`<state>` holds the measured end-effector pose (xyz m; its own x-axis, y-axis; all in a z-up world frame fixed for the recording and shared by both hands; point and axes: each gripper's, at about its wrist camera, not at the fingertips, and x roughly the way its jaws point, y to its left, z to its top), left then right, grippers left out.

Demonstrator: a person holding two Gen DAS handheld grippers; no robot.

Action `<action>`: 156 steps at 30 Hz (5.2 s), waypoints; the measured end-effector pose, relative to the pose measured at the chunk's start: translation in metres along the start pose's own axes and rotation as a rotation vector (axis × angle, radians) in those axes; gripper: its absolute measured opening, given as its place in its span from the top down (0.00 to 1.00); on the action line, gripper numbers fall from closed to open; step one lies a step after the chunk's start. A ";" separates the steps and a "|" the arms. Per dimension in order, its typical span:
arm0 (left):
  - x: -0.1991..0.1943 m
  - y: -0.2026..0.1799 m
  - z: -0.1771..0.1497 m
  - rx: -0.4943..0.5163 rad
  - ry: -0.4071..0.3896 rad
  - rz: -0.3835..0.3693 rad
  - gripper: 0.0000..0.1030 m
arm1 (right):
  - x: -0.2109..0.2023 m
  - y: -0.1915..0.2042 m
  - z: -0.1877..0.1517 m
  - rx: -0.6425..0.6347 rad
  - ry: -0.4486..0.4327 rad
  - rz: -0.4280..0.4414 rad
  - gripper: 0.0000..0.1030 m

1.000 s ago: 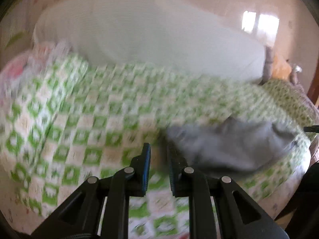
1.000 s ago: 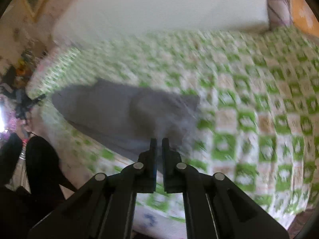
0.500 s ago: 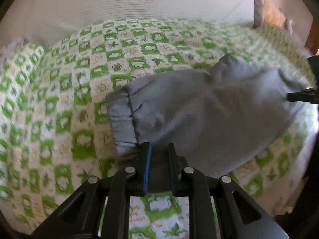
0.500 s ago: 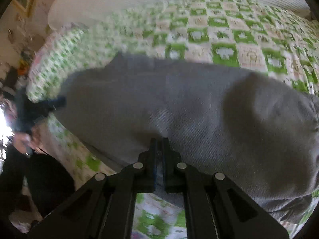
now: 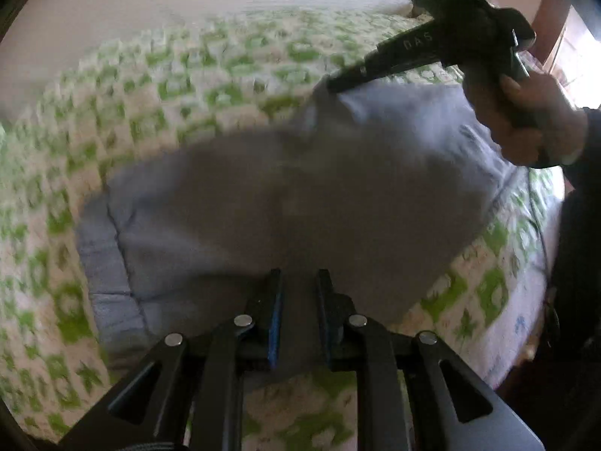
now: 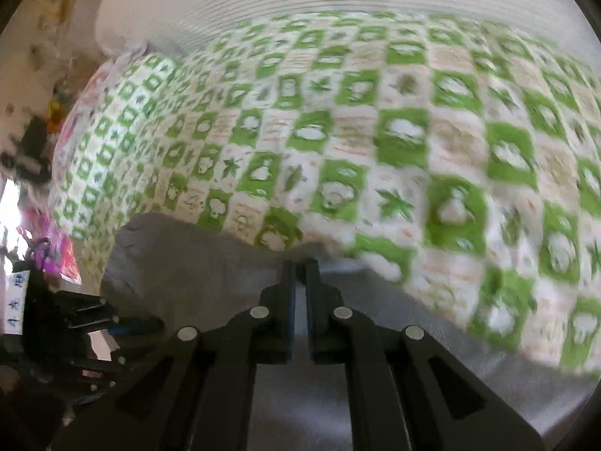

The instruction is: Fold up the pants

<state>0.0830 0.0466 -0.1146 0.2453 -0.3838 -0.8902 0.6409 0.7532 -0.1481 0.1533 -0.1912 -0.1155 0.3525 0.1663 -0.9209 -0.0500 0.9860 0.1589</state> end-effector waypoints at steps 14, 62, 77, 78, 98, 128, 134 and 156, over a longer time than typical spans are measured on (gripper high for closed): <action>-0.026 -0.044 0.026 0.113 -0.084 0.039 0.84 | -0.086 -0.046 -0.111 0.222 -0.165 -0.236 0.98; 0.038 -0.115 0.040 -0.294 -0.071 0.175 0.78 | -0.209 -0.174 -0.230 0.656 -0.351 -0.304 0.49; -0.021 -0.093 0.038 -0.327 -0.191 0.188 0.78 | -0.232 -0.103 -0.183 0.451 -0.480 -0.161 0.86; -0.029 -0.088 0.037 -0.336 -0.204 0.196 0.78 | -0.228 -0.093 -0.177 0.425 -0.477 -0.150 0.86; -0.088 -0.028 0.006 -0.461 -0.296 0.246 0.78 | -0.085 0.003 -0.116 0.190 -0.228 0.024 0.84; -0.096 0.032 -0.006 -0.555 -0.337 0.303 0.77 | -0.069 0.052 -0.094 0.020 -0.187 -0.200 0.87; -0.092 0.037 -0.008 -0.571 -0.339 0.295 0.77 | -0.042 0.037 -0.092 0.103 -0.120 -0.189 0.79; -0.065 0.071 -0.008 -0.613 -0.252 0.210 0.58 | -0.072 0.044 -0.101 0.118 -0.157 -0.024 0.88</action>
<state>0.1065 0.1288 -0.0711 0.5285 -0.2531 -0.8104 0.0529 0.9625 -0.2661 0.0316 -0.1588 -0.0783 0.4939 0.1305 -0.8597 0.0663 0.9801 0.1869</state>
